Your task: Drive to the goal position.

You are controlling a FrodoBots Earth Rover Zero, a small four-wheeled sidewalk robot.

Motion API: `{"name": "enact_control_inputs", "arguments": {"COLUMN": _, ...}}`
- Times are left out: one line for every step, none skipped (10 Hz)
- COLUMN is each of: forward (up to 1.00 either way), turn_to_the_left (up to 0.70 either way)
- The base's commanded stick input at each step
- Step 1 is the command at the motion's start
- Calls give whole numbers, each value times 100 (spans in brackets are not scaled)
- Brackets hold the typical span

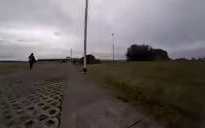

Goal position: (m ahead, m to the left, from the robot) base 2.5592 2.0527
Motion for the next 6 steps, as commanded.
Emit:
{"name": "enact_control_inputs", "arguments": {"forward": 10, "turn_to_the_left": 79}}
{"name": "enact_control_inputs", "arguments": {"forward": 0, "turn_to_the_left": 85}}
{"name": "enact_control_inputs", "arguments": {"forward": 0, "turn_to_the_left": 85}}
{"name": "enact_control_inputs", "arguments": {"forward": 0, "turn_to_the_left": 85}}
{"name": "enact_control_inputs", "arguments": {"forward": 0, "turn_to_the_left": 85}}
{"name": "enact_control_inputs", "arguments": {"forward": 0, "turn_to_the_left": 85}}
